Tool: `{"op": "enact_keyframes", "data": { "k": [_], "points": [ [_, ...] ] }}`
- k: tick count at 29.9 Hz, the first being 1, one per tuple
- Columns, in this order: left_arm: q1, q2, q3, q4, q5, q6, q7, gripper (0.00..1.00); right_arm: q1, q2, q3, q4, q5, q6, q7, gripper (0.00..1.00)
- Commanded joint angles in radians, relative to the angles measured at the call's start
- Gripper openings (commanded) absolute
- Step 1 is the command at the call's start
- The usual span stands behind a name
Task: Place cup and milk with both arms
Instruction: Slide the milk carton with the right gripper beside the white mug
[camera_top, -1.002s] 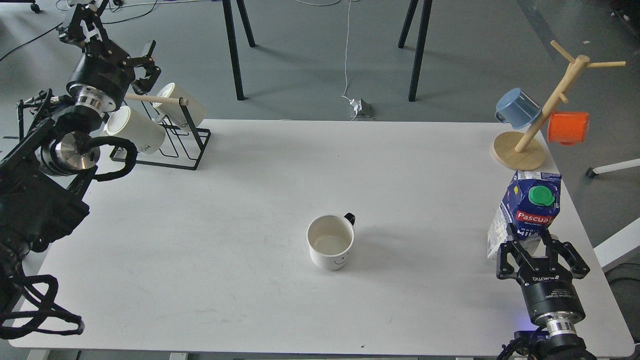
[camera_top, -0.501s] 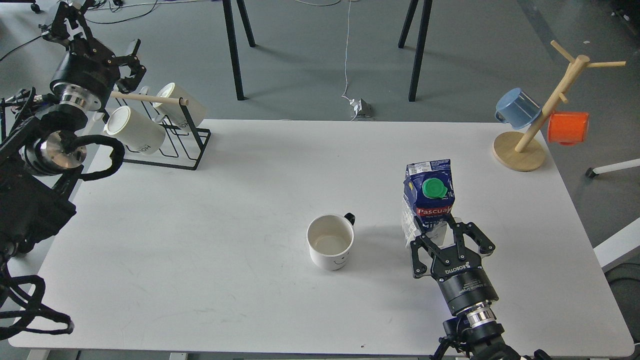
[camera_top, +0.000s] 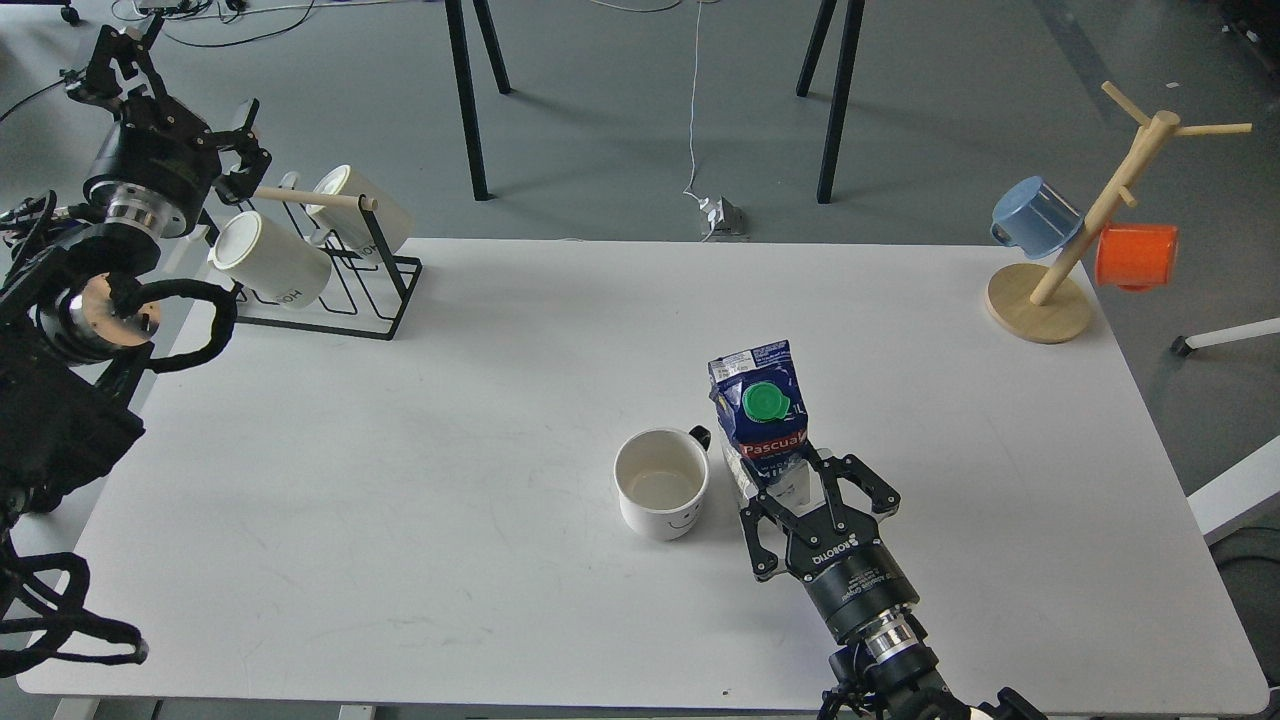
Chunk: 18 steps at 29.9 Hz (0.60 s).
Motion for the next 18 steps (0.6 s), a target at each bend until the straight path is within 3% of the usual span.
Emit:
{"op": "enact_keyframes", "data": {
  "k": [1, 9, 16, 18],
  "points": [
    [-0.006, 0.0, 0.002, 0.002, -0.001, -0.004, 0.0, 1.0, -0.001, 0.0, -0.021, -0.022, 0.0, 0.0, 0.0, 0.57],
    [0.001, 0.007, 0.003, 0.004, 0.001, -0.006, 0.0, 1.0, 0.0, 0.0, -0.032, -0.051, 0.001, 0.0, 0.0, 0.63],
    [-0.002, 0.009, 0.003, 0.004, 0.001, -0.006, 0.0, 1.0, 0.0, 0.0, -0.027, -0.05, 0.001, 0.0, 0.0, 0.94],
    [-0.004, 0.009, 0.002, 0.004, 0.001, -0.006, 0.0, 1.0, 0.0, 0.0, -0.027, -0.05, 0.001, 0.0, 0.0, 0.95]
  ]
}}
